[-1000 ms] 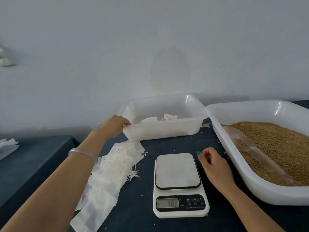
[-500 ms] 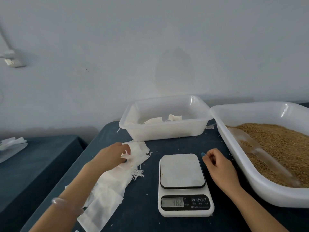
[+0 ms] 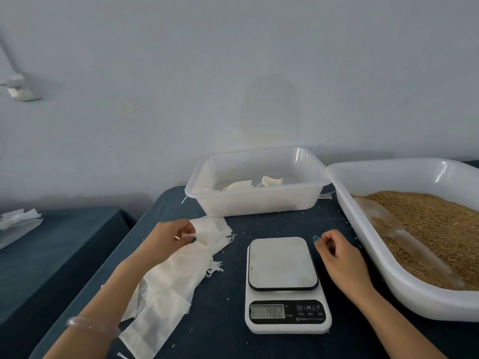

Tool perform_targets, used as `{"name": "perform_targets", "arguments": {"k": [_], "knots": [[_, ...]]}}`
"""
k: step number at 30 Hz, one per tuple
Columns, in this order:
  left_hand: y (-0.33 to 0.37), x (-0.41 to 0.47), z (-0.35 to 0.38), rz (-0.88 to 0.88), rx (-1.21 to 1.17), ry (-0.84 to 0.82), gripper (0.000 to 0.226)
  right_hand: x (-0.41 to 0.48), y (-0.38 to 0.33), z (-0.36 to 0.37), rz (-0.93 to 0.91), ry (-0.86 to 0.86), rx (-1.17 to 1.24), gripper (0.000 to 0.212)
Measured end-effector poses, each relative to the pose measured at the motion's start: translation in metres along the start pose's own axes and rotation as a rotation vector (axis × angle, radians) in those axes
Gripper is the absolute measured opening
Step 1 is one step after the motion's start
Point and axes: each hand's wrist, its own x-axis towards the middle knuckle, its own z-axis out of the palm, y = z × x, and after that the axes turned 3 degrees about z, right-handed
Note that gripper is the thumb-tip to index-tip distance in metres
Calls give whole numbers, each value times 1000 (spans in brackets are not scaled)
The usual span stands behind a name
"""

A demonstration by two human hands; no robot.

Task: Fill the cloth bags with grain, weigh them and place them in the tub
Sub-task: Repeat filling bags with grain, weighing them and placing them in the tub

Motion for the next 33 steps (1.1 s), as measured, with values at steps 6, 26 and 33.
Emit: {"name": "perform_targets", "arguments": {"k": [6, 26, 33], "knots": [[24, 0, -2, -56, -148, 133, 18, 0, 1, 0, -8, -6, 3, 15], [195, -12, 66, 386, -110, 544, 32, -9, -27, -5, -160, -103, 483, 37], [187, -19, 66, 518, -54, 540, 39, -11, -26, -3, -196, -38, 469, 15]]}}
